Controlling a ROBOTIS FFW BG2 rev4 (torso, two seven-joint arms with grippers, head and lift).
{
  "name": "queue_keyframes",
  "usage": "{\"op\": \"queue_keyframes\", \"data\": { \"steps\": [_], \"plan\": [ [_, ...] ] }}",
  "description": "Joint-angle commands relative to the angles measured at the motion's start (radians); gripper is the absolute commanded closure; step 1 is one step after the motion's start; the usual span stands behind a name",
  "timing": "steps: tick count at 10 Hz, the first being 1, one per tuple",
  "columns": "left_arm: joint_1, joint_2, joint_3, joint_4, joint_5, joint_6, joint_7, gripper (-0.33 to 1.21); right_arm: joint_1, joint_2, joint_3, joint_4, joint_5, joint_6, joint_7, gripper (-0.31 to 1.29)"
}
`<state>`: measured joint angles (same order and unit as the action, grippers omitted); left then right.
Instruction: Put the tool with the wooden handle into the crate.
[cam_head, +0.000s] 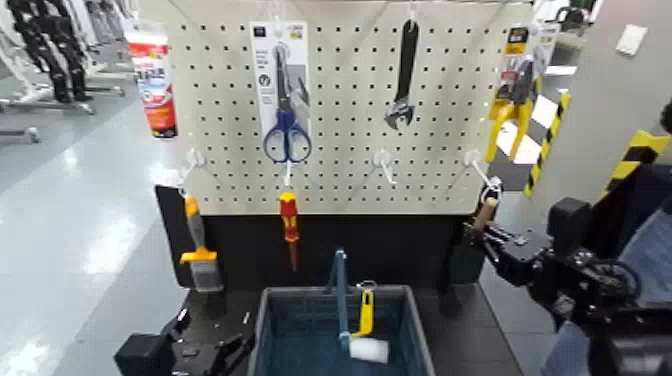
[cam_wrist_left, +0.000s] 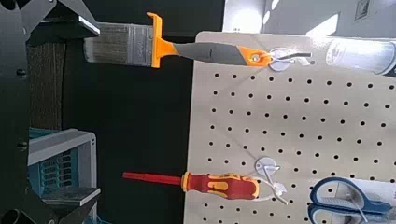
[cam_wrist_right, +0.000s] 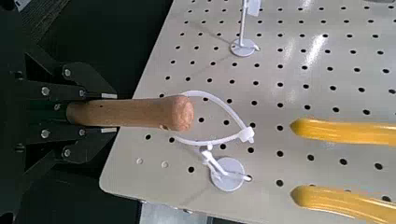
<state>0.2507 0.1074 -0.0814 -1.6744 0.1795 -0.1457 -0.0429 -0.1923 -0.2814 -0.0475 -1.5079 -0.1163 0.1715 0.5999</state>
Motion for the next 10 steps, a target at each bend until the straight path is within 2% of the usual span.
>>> {"op": "queue_keyframes", "data": {
  "steps": [1, 2, 5, 7, 9, 10],
  "plan": [
    [0.001, 0.0, -0.001, 0.001, 0.0, 0.002, 0.0, 0.11, 0.056, 0.031, -0.023, -0.115, 0.027, 0.043, -0.008, 1.24],
    [-0.001, 0.0, -0.003, 0.001, 0.0, 0.002, 0.0, 0.11, 0.068, 0.039, -0.017, -0.156, 0.026, 0.066, -0.009, 1.24],
    [-0.002, 0.0, -0.004, 0.002, 0.0, 0.003, 0.0, 0.11, 0.063, 0.048, 0.046, -0.249, -0.005, 0.141, -0.017, 1.24],
    [-0.002, 0.0, -0.006, 0.002, 0.0, 0.003, 0.0, 0.11, 0.042, 0.051, 0.094, -0.218, -0.056, 0.132, -0.014, 1.24],
    [-0.004, 0.0, -0.008, 0.004, 0.002, 0.002, 0.0, 0.11, 0.02, 0.076, 0.141, -0.127, -0.115, 0.059, -0.022, 1.24],
    [-0.004, 0.0, -0.008, 0.005, 0.002, 0.0, 0.0, 0.11, 0.02, 0.094, 0.147, -0.084, -0.149, 0.023, -0.029, 1.24]
  ]
}}
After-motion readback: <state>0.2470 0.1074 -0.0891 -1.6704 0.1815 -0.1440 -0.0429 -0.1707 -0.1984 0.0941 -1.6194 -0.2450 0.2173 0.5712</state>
